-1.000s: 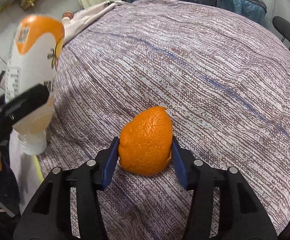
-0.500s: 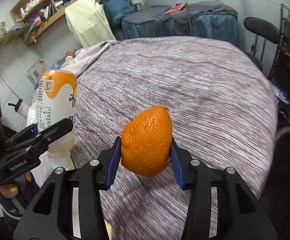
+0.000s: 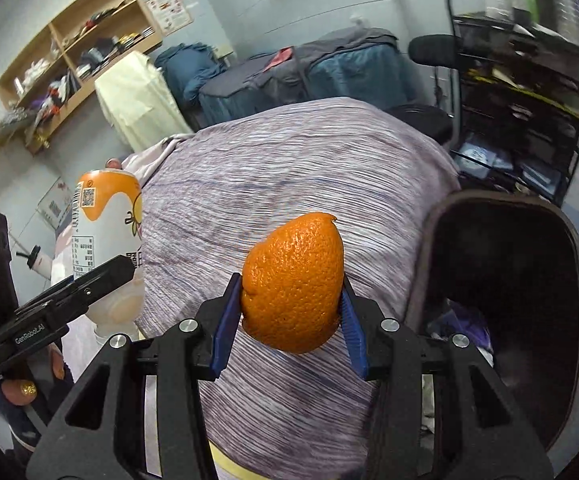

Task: Collect trash
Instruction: 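Carry the orange to the brown bin with the right gripper while the left gripper carries the bottle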

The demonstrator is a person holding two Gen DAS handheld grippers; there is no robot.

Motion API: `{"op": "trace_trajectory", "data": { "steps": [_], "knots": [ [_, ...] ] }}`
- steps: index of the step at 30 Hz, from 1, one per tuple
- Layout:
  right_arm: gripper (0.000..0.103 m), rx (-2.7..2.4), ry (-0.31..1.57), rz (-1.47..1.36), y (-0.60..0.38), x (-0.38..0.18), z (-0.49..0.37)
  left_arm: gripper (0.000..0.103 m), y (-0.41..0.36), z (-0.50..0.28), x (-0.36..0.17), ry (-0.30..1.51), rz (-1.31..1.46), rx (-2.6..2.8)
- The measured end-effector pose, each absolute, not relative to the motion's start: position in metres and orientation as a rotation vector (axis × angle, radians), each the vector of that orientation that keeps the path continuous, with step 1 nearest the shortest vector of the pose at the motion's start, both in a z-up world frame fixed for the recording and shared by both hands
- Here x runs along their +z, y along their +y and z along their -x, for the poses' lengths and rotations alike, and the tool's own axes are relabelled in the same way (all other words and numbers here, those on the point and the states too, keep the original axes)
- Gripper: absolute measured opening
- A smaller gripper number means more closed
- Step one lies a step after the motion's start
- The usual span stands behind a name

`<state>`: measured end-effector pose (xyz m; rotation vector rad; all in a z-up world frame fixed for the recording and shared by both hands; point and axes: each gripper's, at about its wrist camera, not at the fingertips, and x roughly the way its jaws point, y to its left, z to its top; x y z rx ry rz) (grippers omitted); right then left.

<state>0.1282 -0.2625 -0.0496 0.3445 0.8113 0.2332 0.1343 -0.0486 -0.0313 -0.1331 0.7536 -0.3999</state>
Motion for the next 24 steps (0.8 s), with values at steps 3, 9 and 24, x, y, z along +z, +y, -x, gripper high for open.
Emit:
{"op": "trace_trajectory", "data": {
  "steps": [3, 9, 24],
  "knots": [
    [0.047, 0.191, 0.806, -0.378, -0.285, -0.054, -0.114, 0.061, -0.067, -0.130, -0.034, 0.766, 0.133, -0.442],
    [0.047, 0.093, 0.803, -0.438, -0.319, -0.068, -0.095, 0.061, -0.098, -0.126, -0.038, 0.779, 0.123, -0.496],
    [0.047, -0.080, 0.854, -0.481, -0.366, -0.117, -0.086, 0.061, -0.144, -0.117, -0.040, 0.792, 0.074, -0.573]
  ]
}}
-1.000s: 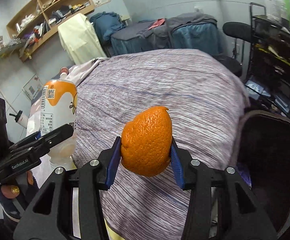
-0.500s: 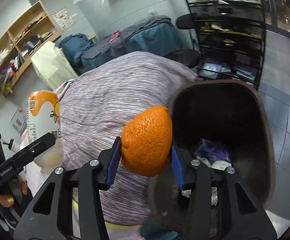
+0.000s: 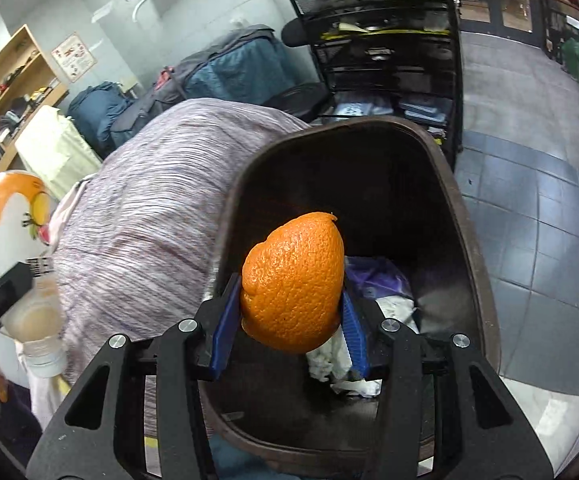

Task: Collect trash
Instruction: 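Carry the orange to the brown bin with the right gripper while the left gripper carries the bottle, then open the right gripper to drop the orange into the bin, then lower the white-and-orange bottle into the brown bin and open the left gripper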

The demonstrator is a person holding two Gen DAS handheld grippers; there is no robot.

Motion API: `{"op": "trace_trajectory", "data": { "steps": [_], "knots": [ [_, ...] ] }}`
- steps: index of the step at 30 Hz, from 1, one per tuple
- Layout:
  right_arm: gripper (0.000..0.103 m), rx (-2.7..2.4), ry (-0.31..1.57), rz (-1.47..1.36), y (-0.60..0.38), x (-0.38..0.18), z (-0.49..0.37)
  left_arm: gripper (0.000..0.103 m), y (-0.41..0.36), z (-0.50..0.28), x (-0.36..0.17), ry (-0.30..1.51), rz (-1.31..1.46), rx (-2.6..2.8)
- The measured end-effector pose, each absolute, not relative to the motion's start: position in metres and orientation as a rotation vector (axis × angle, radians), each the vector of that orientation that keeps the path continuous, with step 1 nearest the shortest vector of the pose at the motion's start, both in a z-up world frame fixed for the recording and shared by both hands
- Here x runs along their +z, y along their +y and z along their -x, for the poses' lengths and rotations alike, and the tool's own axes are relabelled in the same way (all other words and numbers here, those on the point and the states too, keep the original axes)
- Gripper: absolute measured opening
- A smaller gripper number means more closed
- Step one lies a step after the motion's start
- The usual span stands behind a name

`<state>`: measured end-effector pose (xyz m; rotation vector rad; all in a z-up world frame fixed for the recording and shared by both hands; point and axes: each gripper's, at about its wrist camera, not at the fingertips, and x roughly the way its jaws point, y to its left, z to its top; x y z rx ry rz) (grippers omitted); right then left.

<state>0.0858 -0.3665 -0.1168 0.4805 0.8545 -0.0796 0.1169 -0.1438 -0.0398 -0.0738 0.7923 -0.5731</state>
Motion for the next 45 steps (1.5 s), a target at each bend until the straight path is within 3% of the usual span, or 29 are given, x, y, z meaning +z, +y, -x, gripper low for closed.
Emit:
{"op": "trace_trajectory", "data": {
  "steps": [9, 13, 14, 45],
  "knots": [
    [0.054, -0.142, 0.881, -0.473, -0.375, -0.134, -0.091, 0.061, -0.156, -0.115, -0.043, 0.806, 0.063, -0.599],
    [0.072, -0.154, 0.871, -0.481, -0.378, -0.137, -0.090, 0.061, -0.158, -0.116, -0.042, 0.807, 0.062, -0.602],
    [0.072, -0.157, 0.870, -0.481, -0.379, -0.137, -0.090, 0.061, -0.159, -0.116, -0.043, 0.808, 0.061, -0.604],
    [0.075, -0.308, 0.771, -0.571, -0.432, -0.118, -0.044, 0.061, -0.251, -0.131, -0.072, 0.950, -0.068, -0.748]
  ]
}}
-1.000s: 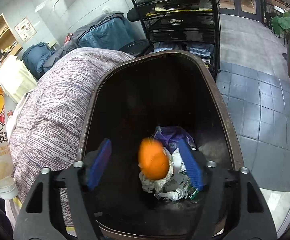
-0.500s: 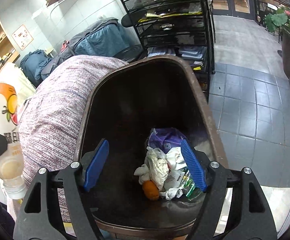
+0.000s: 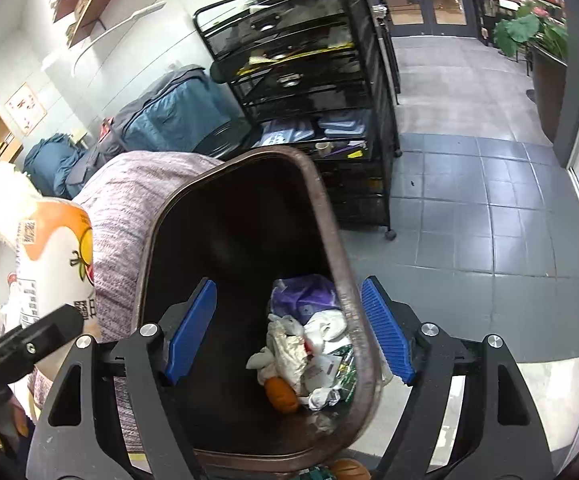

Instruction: Collect trash

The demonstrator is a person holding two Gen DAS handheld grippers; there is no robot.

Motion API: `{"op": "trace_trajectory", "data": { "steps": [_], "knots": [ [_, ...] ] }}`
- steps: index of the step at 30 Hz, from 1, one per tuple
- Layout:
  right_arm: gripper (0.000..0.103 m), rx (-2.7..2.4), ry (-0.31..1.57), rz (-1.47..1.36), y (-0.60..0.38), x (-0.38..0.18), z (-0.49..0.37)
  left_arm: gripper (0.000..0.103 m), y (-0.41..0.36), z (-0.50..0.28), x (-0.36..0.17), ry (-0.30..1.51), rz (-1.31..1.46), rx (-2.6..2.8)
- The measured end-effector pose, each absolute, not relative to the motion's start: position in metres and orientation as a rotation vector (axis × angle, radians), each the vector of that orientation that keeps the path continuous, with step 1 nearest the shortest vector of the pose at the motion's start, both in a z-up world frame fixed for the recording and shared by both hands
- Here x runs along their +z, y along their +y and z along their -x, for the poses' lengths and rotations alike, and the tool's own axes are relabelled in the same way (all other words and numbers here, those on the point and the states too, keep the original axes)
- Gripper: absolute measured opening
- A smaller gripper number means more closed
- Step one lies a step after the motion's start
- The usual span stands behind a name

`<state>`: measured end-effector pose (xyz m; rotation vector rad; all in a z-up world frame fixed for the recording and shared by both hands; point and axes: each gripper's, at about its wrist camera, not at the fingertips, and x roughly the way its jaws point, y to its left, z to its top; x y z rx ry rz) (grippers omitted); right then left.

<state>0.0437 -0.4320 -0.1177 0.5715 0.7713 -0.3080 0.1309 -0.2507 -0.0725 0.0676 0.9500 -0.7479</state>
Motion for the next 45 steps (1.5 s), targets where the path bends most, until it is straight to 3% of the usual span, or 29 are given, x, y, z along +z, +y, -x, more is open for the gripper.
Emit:
{"op": "trace_trajectory", "data": {
  "steps": [8, 10, 12, 14, 19, 24, 41, 45],
  "knots": [
    [0.075, -0.339, 0.778, -0.589, -0.444, -0.124, -0.037, 0.062, -0.261, -0.135, -0.086, 0.973, -0.099, -0.735],
    [0.075, -0.341, 0.780, -0.591, -0.444, -0.125, -0.036, 0.066, -0.261, -0.136, -0.086, 0.974, -0.102, -0.731],
    [0.075, -0.344, 0.780, -0.592, -0.445, -0.125, -0.036, 0.080, -0.260, -0.136, -0.085, 0.967, -0.103, -0.729],
    [0.075, -0.345, 0.780, -0.593, -0.445, -0.125, -0.036, 0.084, -0.260, -0.134, -0.082, 0.953, -0.104, -0.733],
    [0.083, -0.349, 0.769, -0.595, -0.444, -0.123, -0.037, 0.090, -0.258, -0.125, -0.073, 0.922, -0.112, -0.748],
    [0.083, -0.344, 0.751, -0.592, -0.441, -0.119, -0.035, 0.095, -0.247, -0.111, -0.057, 0.843, -0.094, -0.744],
    [0.087, -0.213, 0.598, -0.347, -0.350, -0.072, -0.039, 0.097, -0.146, -0.087, -0.017, 0.564, -0.002, -0.481],
    [0.094, -0.158, 0.557, -0.309, -0.318, -0.060, -0.038, 0.097, -0.119, -0.084, -0.017, 0.539, -0.006, -0.397]
  ]
}}
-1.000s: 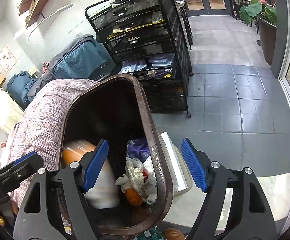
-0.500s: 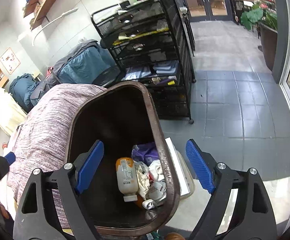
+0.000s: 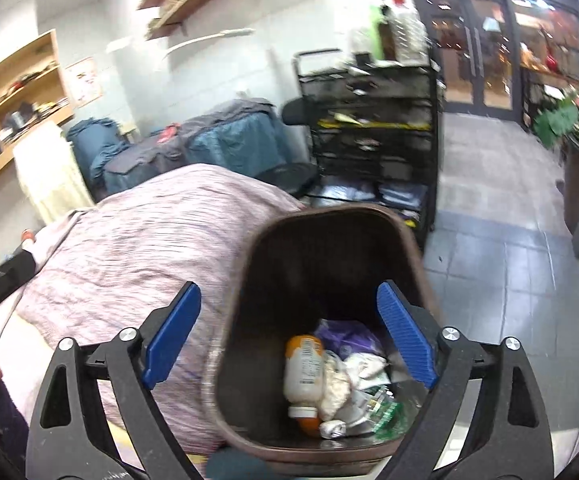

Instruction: Collect trash

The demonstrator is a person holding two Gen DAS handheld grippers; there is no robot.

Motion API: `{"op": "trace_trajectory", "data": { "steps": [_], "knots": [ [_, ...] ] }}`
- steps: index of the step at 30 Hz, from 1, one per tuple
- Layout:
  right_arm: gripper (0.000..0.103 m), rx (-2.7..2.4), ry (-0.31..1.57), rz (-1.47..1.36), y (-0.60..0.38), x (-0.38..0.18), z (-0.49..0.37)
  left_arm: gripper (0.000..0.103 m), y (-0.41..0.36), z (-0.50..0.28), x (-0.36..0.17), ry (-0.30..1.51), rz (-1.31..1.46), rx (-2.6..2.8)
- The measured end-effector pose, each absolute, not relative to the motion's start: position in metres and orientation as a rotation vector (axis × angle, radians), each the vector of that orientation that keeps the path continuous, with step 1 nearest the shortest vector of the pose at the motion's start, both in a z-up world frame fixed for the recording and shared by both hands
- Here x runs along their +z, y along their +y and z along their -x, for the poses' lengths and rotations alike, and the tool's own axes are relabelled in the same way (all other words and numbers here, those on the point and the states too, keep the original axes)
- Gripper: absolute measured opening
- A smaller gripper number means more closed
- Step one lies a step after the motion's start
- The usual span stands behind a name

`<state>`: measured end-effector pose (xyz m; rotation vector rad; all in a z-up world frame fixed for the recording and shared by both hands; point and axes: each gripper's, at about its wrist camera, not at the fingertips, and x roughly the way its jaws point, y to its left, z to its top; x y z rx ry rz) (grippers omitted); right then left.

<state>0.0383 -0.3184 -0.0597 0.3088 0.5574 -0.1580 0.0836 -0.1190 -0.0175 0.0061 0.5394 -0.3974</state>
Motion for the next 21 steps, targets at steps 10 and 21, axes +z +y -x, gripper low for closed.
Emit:
{"op": "trace_trajectory", "data": {
  "steps": [10, 21],
  "knots": [
    [0.097, -0.066, 0.472, -0.234, -0.252, -0.039, -0.032, 0.097, -0.059, -0.067, -0.019, 0.514, 0.038, -0.278],
    [0.097, -0.011, 0.420, -0.167, -0.201, -0.030, -0.017, 0.097, -0.024, -0.049, -0.011, 0.435, 0.033, -0.159]
  ]
}}
